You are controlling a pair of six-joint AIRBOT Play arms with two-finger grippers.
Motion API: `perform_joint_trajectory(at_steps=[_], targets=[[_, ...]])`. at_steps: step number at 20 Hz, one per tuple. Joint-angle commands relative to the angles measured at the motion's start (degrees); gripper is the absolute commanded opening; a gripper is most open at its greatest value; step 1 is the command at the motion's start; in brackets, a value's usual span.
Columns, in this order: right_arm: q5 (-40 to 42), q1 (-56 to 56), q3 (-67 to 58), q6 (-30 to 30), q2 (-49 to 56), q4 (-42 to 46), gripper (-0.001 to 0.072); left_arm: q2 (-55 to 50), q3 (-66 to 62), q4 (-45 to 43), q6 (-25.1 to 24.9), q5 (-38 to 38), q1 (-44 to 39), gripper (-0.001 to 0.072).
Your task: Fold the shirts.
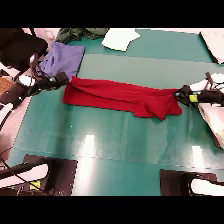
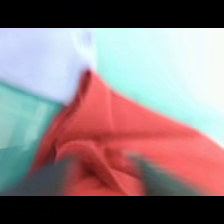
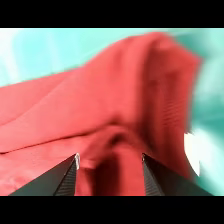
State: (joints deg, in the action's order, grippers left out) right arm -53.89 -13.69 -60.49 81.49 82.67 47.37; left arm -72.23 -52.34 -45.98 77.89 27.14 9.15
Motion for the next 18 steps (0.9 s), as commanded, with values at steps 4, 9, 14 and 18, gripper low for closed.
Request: perform_joint_trajectory(at_steps=[4,9,14,18], targets=[[-8.17,-11.08,4.26,-14.03,-3.5,-1.95,0.0616,-0.15,-5.29,-0.26,-1.84,5.64,3.02,0.0677],[-17.25,-14.36,1.95,-25.33,7.32,-12.2,0.072,-0.13,-6.19,-0.11,-1.9,13.33,3.02,0.0676],[-23.58,-14.6,-3.32,-26.08,15.91,-16.48,0.072,-0.13,-6.19,-0.33,-2.36,15.08,3.04,0.0675],[-24.26,-12.59,-4.9,-26.03,17.75,-17.4,0.072,-0.13,-6.19,-0.31,-2.93,15.08,3.02,0.0675]])
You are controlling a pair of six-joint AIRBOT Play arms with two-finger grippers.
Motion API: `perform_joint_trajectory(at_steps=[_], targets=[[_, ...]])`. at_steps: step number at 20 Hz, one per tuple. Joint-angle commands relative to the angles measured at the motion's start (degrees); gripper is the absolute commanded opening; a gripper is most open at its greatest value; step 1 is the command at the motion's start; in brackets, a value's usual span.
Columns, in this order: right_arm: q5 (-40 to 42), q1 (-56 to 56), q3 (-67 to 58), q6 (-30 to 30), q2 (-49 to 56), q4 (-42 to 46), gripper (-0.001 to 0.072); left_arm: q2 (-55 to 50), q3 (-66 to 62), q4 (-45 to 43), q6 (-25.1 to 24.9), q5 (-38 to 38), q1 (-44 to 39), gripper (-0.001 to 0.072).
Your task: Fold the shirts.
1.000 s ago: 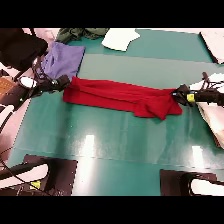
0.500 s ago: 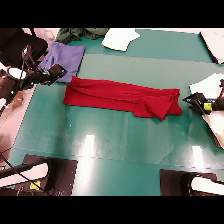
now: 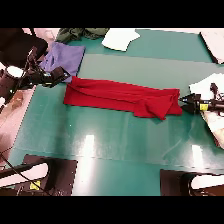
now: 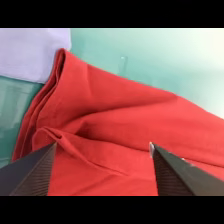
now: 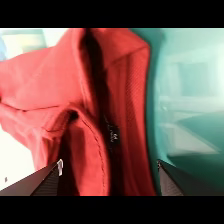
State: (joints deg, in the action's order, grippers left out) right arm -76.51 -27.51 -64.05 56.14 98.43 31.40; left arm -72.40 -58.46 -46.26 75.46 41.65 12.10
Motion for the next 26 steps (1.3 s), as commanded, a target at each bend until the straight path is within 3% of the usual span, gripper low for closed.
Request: perform_joint_trajectory(at_steps=[1,10,11,12,13,14,15,16,17,18,19,20,23,26], targets=[[-1.29,2.32,-1.33,-0.74,1.99,-1.42,0.072,0.04,-0.07,-0.04,-0.52,0.59,0.09,0.0675],[9.42,11.3,-1.33,1.07,2.01,-1.44,0.0704,0.04,-0.07,0.39,-0.94,2.54,-0.28,0.0675],[9.79,11.39,-1.33,1.57,2.01,-1.46,0.0655,0.04,-0.07,0.44,-0.96,3.13,-1.16,0.0675],[9.75,11.56,-1.33,2.14,1.99,-1.51,0.0512,0.04,-0.04,0.44,-1.03,3.85,-2.82,0.0674],[9.29,11.54,-1.33,2.4,1.99,-1.79,0.0317,0.04,-0.04,0.52,-1.49,4.26,-5.11,0.0621],[8.66,11.54,-1.33,2.38,1.97,-2.01,0.0182,0.02,-0.04,1.73,-3.45,4.33,-8.37,0.049],[8.11,11.54,-1.33,2.32,1.68,-1.88,0.0089,0.02,-0.04,3.82,-5.6,4.07,-11.91,0.0416],[7.52,11.72,-1.33,2.25,1.03,-1.9,0.0019,0.02,-0.04,6.62,-7.58,3.04,-16.11,0.0416],[7.34,12.11,-1.33,2.25,0.04,-1.88,0.0018,-0.07,-0.04,8.87,-8.57,1.18,-20.13,0.0414],[7.34,12.07,-1.33,2.25,-1.11,-1.88,0.0018,-0.31,-0.04,10.1,-8.61,-1.6,-24.48,0.0306],[7.34,12.11,-1.33,2.27,-2.6,-1.9,0.0018,-0.48,-0.04,10.36,-9.68,-4.63,-28.5,0.0115],[7.34,12.13,-1.33,2.32,-4.07,-1.9,0.0017,-0.72,-0.04,10.34,-11.21,-8.39,-32.59,0.0032],[7.08,12.2,-1.33,3.67,-8.68,-1.46,0.0017,-3.23,-0.07,10.34,-11.43,-18.58,-41.24,0.0031],[7.5,13.09,-1.33,5.33,-12.85,-1.2,0.0017,-9.75,-0.42,10.34,-11.43,-22.95,-44.41,0.0031]])
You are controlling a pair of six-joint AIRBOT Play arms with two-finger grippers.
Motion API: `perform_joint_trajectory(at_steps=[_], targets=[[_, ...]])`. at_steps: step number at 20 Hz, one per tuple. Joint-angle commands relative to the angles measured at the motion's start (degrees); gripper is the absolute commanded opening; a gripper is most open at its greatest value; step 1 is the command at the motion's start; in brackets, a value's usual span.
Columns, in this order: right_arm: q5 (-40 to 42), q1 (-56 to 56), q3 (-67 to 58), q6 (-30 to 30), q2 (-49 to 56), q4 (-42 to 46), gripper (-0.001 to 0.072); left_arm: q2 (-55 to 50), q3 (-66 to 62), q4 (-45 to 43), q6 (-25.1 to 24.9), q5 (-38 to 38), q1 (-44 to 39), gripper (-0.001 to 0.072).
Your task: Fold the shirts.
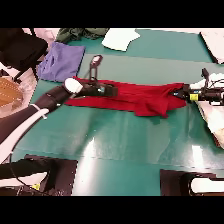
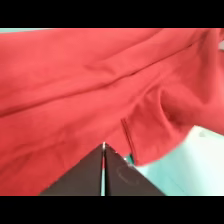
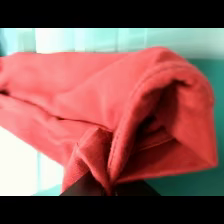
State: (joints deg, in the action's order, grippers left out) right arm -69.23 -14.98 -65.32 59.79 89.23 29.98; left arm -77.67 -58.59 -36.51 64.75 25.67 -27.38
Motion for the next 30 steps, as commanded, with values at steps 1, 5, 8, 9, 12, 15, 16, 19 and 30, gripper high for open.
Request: perform_joint_trajectory(at_steps=[1,5,8,9,12,15,16,19,30], targets=[[0.31,1.25,-0.07,2.75,-4.63,0.2,0.0017,-7.58,-1.53,0.85,-0.74,-6.05,-5.14,0.0031],[0.39,5.27,-0.07,5.31,-8.35,0.2,0.0017,-18.58,-12.28,0.94,-3.28,0.28,-5.14,0.0031],[2.99,10.21,-0.55,7.82,-11.5,0.13,0.0017,-20.98,-17.79,-2.69,-4.76,0.63,-5.11,0.003],[3.91,12.5,-2.38,9.18,-11.85,0.13,0.0017,-21.24,-18.25,-4.39,-4.76,0.57,-5.11,0.003],[6.86,19.63,-12.2,14.8,-11.52,2.25,0.0017,-21.94,-18.25,-5.29,-4.74,1.29,-5.07,0.003],[6.14,25.77,-25.38,23.28,-6.95,11.21,0.0017,-22.6,-18.25,-5.29,-4.57,0.92,-5.07,0.003],[5.22,27.63,-29.44,24.92,-4.57,12.2,0.0017,-22.77,-18.25,-5.11,-4.52,0.96,-5.07,0.003],[3.1,32.74,-37.31,27.36,1.79,12.11,0.0017,-22.82,-18.27,-5.05,-3.58,-0.9,-5.01,0.003],[2.6,41.99,-50.05,29.97,16.31,11.67,0.0017,-14.43,-18.25,-28.13,18.36,12.28,19.93,0.0027]])
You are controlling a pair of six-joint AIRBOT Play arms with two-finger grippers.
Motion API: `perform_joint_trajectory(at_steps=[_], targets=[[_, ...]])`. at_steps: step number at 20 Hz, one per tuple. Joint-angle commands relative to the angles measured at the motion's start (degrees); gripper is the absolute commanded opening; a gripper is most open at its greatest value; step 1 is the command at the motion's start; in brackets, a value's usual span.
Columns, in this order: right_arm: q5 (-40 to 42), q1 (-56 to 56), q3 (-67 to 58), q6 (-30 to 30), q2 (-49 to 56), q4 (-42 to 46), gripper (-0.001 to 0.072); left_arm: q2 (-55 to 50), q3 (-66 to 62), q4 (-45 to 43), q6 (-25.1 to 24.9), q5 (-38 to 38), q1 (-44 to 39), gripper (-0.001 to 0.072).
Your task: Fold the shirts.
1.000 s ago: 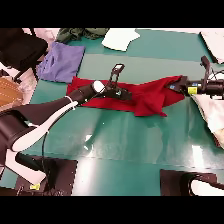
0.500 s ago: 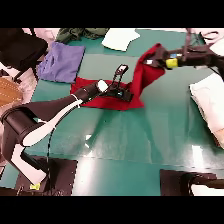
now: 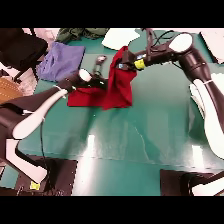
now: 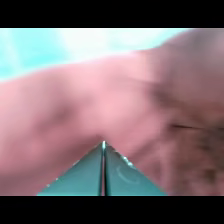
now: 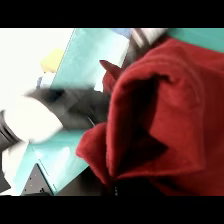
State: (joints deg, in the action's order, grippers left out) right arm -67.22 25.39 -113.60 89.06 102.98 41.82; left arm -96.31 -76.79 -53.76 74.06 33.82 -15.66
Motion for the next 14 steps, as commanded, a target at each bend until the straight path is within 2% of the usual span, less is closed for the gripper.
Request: perform_joint_trajectory(at_steps=[1,4,7,10,11,12,13,14], targets=[[1.55,2.71,-1.7,0.7,3.15,-0.24,0.0017,7.5,-0.04,-12.87,9.51,4.0,11.26,0.0027],[6.47,6.62,-1.66,1.27,5.7,-0.28,0.0017,16.63,-0.04,-15.19,9.94,4.66,17.9,0.0028],[13.35,11.19,-1.66,2.82,9.99,-0.98,0.0017,23.41,-0.04,-17.2,9.44,10.51,21.09,0.0029],[23.12,15.5,-1.68,2.12,16.09,-8.04,0.0019,27.56,-0.02,-18.01,9.49,16.13,20.98,0.003],[26.29,16.72,-1.92,0.33,18.25,-12.72,0.0071,28.22,0.04,-17.81,9.51,17.7,20.98,0.003],[27.21,17.57,-2.75,-2.95,20.44,-18.82,0.0206,28.52,0.09,-17.81,9.53,19.12,20.98,0.003],[26.12,17.88,-4.09,-7.89,22.62,-26.53,0.0374,28.52,0.09,-17.81,9.51,20.24,20.98,0.003],[24.22,17.68,-4.55,-13.46,23.91,-33.75,0.0482,28.52,0.17,-17.86,9.46,20.76,20.98,0.003]])
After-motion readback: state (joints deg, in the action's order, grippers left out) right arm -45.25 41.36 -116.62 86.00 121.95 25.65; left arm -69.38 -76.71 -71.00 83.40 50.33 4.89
